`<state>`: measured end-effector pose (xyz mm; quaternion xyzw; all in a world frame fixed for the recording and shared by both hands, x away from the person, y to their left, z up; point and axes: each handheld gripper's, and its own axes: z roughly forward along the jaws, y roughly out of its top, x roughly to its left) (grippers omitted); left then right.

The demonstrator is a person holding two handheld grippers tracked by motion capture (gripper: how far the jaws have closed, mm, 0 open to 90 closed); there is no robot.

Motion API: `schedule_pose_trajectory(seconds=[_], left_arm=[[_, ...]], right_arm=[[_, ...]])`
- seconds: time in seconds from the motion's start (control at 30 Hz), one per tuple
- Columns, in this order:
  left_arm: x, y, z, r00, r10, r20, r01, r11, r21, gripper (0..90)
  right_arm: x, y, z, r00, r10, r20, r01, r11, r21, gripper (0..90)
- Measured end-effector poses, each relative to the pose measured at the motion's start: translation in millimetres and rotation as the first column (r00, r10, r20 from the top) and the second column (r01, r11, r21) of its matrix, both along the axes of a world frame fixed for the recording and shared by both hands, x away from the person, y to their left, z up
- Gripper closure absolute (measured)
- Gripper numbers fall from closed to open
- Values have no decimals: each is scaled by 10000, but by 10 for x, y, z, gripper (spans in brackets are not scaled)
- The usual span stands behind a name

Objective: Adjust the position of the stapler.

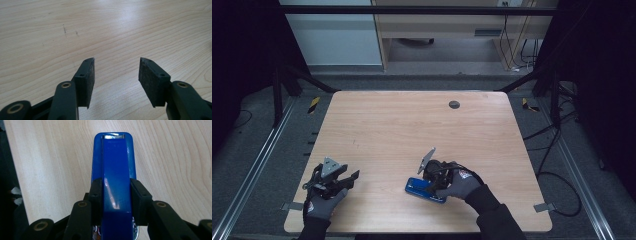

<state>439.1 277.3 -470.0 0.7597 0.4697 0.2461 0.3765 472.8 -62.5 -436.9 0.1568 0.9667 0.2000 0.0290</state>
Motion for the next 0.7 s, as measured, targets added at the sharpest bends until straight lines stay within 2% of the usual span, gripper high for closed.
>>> schedule_pose_trajectory(seconds=[0.2, 0.23, 0.27, 0.53, 0.7], left_arm=[[-7, 3, 5, 10000, -22, 7, 22, 10000, 38, 470], [-6, 4, 5, 10000, -24, 3, 24, 10000, 38, 471], [-5, 4, 4, 10000, -29, -6, 29, 10000, 31, 471], [-5, 3, 4, 10000, -53, -8, 53, 10000, 13, 472], [-3, -2, 2, 10000, -76, -13, 76, 10000, 5, 472]], right_arm=[[-17, 0, 26, 9992, 397, 11, -397, 9992, 33, 664], [-20, 2, 24, 9986, 524, -117, -524, 9986, -50, 664], [-22, 1, 10, 9970, 769, -76, -769, 9970, -42, 664], [-51, 34, -30, 9915, 1272, -275, -1274, 9918, -85, 664], [-64, 45, -33, 9851, 1710, -208, -1715, 9848, -273, 664]])
